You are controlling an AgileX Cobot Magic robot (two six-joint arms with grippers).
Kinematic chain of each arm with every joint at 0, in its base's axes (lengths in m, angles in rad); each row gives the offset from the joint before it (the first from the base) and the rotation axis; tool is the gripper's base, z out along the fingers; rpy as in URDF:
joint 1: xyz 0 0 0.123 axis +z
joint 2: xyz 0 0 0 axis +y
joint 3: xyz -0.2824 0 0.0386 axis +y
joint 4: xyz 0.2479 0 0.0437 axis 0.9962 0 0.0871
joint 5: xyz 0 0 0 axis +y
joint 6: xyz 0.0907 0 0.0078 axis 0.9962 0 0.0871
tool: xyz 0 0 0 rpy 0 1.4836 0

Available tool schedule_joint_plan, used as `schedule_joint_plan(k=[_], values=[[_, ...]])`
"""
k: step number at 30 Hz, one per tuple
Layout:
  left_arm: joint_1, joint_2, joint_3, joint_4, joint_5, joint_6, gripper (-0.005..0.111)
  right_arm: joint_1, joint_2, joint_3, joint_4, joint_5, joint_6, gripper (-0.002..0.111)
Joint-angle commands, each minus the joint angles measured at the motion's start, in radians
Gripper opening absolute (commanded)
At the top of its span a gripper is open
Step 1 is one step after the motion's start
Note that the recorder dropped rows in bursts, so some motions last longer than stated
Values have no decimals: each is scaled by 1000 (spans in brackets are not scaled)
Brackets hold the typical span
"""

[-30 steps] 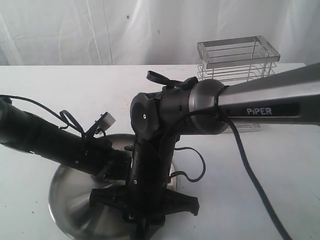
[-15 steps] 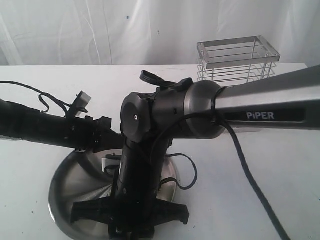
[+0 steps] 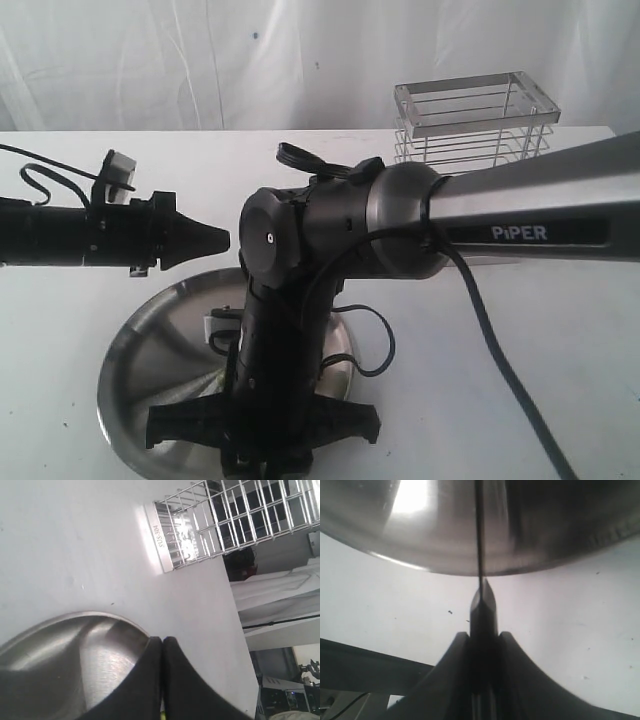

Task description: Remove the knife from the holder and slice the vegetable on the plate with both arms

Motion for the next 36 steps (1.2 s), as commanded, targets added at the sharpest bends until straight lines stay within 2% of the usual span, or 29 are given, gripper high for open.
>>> schedule_joint_plan(k=[1, 10, 13, 22, 31, 36], values=[[2, -35, 6, -3, 63, 41, 0, -1, -8, -6, -2, -32, -1, 0], [2, -46, 145, -54, 10, 90, 0, -35, 16, -6, 38, -40, -6, 0], [2, -46, 188, -41, 60, 139, 0, -35, 16, -6, 42, -42, -15, 0], [2, -46, 211, -59, 95, 182, 0, -35, 42, -6, 52, -20, -58, 0], [2, -46, 211, 11, 94, 179, 0, -35, 44, -6, 56, -28, -58, 0], [-19, -46, 212, 180, 22, 64, 0, -35, 44, -6, 62, -28, -73, 0]])
